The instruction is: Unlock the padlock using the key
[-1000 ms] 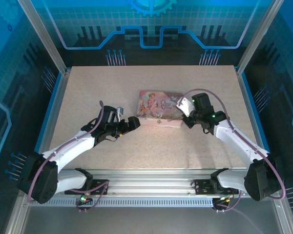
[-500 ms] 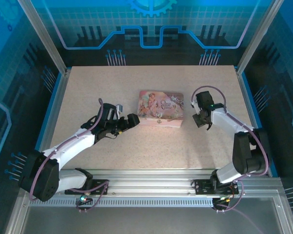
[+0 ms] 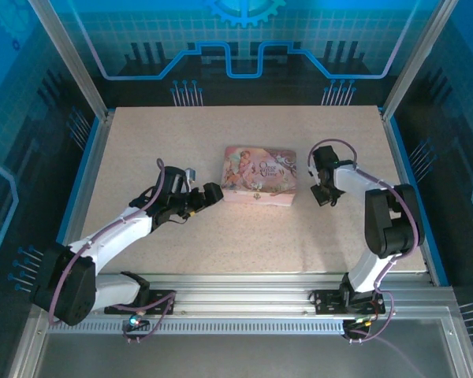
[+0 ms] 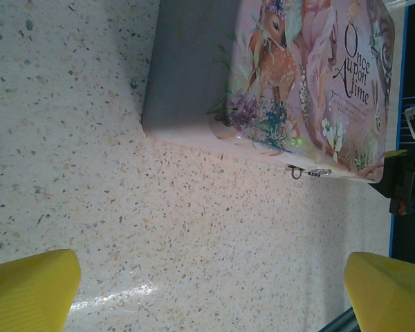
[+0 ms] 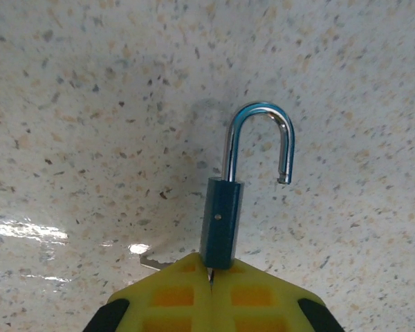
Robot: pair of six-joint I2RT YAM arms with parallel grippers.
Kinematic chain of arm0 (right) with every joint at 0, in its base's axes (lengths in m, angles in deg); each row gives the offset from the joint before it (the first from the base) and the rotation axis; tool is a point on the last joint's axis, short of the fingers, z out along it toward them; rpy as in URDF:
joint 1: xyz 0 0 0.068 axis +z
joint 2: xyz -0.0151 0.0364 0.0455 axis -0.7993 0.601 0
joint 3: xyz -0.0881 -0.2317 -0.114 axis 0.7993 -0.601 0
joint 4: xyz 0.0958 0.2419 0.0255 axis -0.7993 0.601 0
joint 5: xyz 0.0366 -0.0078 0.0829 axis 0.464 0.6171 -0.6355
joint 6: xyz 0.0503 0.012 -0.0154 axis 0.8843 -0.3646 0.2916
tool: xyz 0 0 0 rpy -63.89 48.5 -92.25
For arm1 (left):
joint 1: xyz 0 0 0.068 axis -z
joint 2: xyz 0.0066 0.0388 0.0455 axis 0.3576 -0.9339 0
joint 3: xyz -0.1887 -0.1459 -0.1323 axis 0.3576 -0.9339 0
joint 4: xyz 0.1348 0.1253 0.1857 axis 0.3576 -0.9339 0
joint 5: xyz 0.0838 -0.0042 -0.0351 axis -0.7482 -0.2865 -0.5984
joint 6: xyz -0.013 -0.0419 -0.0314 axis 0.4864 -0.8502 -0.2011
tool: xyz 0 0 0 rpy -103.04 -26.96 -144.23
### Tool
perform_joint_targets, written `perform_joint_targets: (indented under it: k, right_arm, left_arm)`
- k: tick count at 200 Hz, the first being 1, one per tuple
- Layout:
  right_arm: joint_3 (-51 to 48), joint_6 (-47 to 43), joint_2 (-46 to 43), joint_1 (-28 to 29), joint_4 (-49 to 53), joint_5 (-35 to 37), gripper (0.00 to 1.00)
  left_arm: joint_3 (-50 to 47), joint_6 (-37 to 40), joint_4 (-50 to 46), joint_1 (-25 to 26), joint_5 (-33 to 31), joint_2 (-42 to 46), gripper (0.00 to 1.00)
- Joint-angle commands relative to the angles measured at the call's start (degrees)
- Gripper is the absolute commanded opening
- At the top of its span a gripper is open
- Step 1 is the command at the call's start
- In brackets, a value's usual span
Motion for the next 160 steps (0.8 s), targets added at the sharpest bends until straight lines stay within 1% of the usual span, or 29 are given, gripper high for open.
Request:
perform_joint_targets:
  k: [1, 17, 30, 46, 71, 91, 92, 93, 95, 96, 97, 99, 118, 146, 160]
  right_arm:
    - [1.9, 1.4, 1.4, -0.8, 3.0, -0.2, 0.12]
    - [2.0, 1.8, 0.9, -0.8, 3.3, 0.2, 0.16]
    - [2.4, 2.2, 0.0, -0.8, 3.9, 0.7, 0.26]
    - [2.5, 2.6, -1.9, -0.8, 4.5, 0.8, 0.34]
    - [3.1, 3.7, -7.2, -0.7, 5.0, 0.3, 0.44]
    - [3.4, 5.5, -12.3, -0.6, 4.2, -2.3, 0.53]
    - [3.3, 5.6, -12.6, -0.6, 4.1, -2.4, 0.55]
    - [3.4, 5.7, -12.8, -0.6, 3.9, -2.5, 0.61]
    - [3.2, 6.0, -13.4, -0.6, 3.7, -2.7, 0.85]
    - [3.2, 6.1, -13.7, -0.6, 3.5, -2.9, 0.92]
    - [3.1, 6.2, -13.9, -0.6, 3.3, -3.0, 0.96]
    - [3.1, 6.4, -14.5, -0.5, 3.1, -3.3, 0.99]
    - [1.6, 8.6, -19.0, -0.2, -0.5, -6.3, 1.00]
    - [-2.8, 12.1, -24.4, 0.1, -8.8, -8.7, 1.00]
    - [-6.5, 12.8, -27.0, 0.2, -15.1, -9.9, 1.00]
  left_arm:
    - [0.2, 0.6, -1.3, -0.8, -0.4, 0.5, 0.99]
    - [0.1, 0.6, -1.4, -1.2, -0.4, 0.6, 0.99]
    - [0.0, 0.5, -1.6, -1.5, -0.4, 0.8, 0.99]
    - [-0.1, 0.6, -2.0, -2.1, -0.9, 1.4, 0.99]
    - [0.6, 1.0, -3.4, -3.4, -1.6, 2.9, 0.99]
    - [2.2, 2.4, -5.6, -4.2, -3.3, 3.9, 0.99]
    - [2.3, 2.5, -5.8, -4.2, -3.4, 3.9, 0.99]
    - [2.5, 2.7, -5.9, -4.2, -3.6, 3.9, 0.99]
    - [2.8, 2.9, -6.2, -4.3, -3.8, 4.0, 0.99]
    - [2.9, 3.0, -6.4, -4.3, -4.0, 4.0, 0.99]
    - [3.1, 3.2, -6.6, -4.4, -4.2, 4.0, 0.99]
    - [3.4, 3.4, -7.0, -4.5, -4.4, 4.1, 0.99]
    - [6.5, 6.4, -10.4, -4.6, -7.7, 4.4, 0.99]
    - [11.2, 12.9, -13.5, -4.8, -14.8, 4.4, 0.99]
    - [11.4, 16.4, -12.1, -4.8, -20.7, 5.0, 0.99]
